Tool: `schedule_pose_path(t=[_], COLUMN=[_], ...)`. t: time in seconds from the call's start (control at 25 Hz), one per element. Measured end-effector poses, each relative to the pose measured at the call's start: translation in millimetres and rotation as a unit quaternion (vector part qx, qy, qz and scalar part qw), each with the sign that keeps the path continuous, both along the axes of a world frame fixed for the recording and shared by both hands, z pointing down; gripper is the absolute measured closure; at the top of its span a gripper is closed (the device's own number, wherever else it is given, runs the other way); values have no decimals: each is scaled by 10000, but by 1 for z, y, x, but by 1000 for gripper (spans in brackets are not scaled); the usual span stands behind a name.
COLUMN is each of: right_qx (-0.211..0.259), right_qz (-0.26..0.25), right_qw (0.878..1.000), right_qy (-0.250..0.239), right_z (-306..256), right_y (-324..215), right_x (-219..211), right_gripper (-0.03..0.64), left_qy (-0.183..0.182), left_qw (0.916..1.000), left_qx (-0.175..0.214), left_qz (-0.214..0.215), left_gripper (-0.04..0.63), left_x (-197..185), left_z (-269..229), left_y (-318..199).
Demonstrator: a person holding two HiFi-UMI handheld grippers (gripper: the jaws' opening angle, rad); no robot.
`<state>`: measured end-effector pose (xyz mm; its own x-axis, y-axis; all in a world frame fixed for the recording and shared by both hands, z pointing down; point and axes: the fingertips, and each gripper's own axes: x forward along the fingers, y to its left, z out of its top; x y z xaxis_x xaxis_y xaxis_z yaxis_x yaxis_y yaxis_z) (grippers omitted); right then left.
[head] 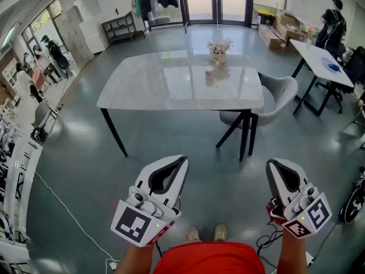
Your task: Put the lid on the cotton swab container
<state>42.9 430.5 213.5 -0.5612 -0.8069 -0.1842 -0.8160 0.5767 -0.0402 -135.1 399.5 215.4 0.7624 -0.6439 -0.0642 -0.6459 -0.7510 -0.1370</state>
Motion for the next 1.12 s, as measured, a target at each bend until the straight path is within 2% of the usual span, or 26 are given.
schedule_pose_path(t=[0.36,0.56,0.72,0.84,1.0,1.12], right_qx=[26,11,3,13,30,57], right_qz=[-61,-188,-240,-249,-293,-348], right_qw=[10000,9998,9994,9993,9992,9990], right_qy=[11,-110,-264,-270,-259,-271], right_z=[-2,-1,-1,-3,-5,-5], right_y=[-1,-3,-8,-12,-19,-24], right_x=[1,6,15,22,34,45], right_gripper=[623,621,618,618,618,618], left_qy=[66,-15,165,36,224,160], left_qw=[9999,10000,9996,9999,9992,9991], left_qx=[100,-21,206,79,268,294], left_qz=[-22,-11,-33,-92,-197,-262], left_gripper=[585,586,586,586,586,586], left_x=[5,13,20,25,37,50], left_z=[-5,0,-12,-7,-18,-16], left_y=[0,-2,-7,-11,-22,-29])
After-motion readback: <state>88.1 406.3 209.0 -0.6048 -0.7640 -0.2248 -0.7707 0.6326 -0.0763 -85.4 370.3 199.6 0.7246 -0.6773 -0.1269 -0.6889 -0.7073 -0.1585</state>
